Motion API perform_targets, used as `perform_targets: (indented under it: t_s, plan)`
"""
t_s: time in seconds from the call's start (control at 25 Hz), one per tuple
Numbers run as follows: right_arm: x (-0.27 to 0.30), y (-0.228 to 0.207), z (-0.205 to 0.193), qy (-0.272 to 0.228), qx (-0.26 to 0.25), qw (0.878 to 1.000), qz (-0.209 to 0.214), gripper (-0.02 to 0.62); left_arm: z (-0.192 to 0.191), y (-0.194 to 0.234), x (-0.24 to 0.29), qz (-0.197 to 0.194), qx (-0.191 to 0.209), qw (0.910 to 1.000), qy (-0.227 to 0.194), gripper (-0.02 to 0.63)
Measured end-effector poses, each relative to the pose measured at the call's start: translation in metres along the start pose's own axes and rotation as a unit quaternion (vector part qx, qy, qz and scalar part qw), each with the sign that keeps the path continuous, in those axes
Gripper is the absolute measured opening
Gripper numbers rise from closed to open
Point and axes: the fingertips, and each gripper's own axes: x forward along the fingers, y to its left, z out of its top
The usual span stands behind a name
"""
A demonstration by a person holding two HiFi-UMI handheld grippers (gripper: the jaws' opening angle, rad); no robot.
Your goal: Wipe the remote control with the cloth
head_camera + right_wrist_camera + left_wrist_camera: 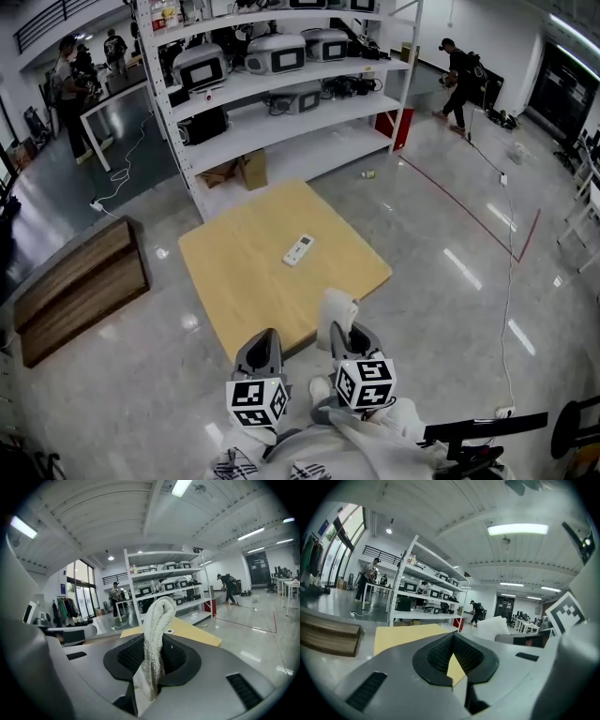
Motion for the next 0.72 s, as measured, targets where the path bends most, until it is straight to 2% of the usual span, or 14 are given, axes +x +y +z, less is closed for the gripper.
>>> perform_targets:
  t_s: [0.48, 0.72]
  plan:
    - [0.103, -0.056, 0.050, 0.011, -0.006, 1.000, 0.002, 0.089, 0.025, 0.023, 0.120, 0.008, 0.006, 0.9998, 0.017, 0.002]
    - [0.149, -0.058, 0.042, 0.039, 0.012, 0.999, -0.011, 0.089, 0.000, 0.046, 0.162, -0.019, -0.007, 0.9974, 0.069, 0.002]
